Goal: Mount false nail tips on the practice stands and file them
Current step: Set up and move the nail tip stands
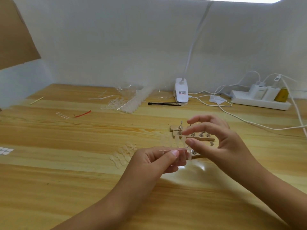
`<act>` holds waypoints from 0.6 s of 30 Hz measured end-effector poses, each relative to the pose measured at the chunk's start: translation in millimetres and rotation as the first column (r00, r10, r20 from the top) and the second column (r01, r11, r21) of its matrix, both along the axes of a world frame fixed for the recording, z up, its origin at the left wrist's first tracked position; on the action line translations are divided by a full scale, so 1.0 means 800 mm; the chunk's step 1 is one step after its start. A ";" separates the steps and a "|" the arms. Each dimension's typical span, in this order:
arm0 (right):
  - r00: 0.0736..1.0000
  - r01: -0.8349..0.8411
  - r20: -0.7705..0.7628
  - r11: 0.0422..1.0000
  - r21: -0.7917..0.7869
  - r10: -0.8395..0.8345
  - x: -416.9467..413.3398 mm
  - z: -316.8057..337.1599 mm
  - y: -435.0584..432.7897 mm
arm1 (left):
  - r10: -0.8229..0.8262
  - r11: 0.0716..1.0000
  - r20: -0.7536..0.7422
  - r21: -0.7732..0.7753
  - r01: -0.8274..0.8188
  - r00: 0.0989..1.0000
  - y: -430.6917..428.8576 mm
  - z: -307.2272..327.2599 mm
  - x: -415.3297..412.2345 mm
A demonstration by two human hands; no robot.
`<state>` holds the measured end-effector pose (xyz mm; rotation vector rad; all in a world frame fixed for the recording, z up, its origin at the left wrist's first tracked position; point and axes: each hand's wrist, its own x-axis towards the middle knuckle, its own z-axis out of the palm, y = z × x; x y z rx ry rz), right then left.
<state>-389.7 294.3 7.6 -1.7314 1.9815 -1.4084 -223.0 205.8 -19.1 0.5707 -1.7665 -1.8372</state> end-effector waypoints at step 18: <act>0.881 -0.244 0.430 0.968 0.059 0.196 0.001 0.014 0.010 | 0.059 0.459 -0.139 -0.876 -0.151 0.988 -0.010 -0.006 0.011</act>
